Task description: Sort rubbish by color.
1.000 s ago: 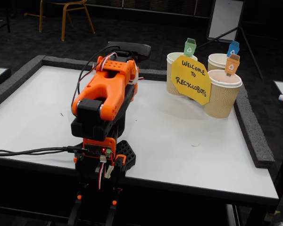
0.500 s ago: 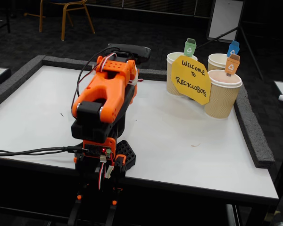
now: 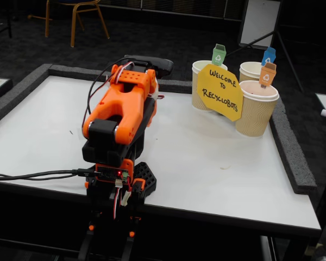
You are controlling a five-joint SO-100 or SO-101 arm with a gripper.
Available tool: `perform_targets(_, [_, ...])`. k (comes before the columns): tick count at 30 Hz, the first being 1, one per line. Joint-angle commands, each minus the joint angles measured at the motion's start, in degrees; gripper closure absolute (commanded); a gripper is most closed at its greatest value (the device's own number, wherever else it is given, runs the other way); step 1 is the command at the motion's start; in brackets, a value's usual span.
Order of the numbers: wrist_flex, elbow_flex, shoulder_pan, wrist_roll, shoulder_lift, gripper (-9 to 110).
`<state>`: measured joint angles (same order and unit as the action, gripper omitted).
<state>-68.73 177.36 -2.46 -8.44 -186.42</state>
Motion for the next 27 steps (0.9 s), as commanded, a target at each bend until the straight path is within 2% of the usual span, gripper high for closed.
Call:
perform_targets(1, [-1.23,-4.39,-0.26,-0.62,-1.93,101])
perform_targets(27, [-1.14,-4.39,-0.44,-1.05,-1.93,101])
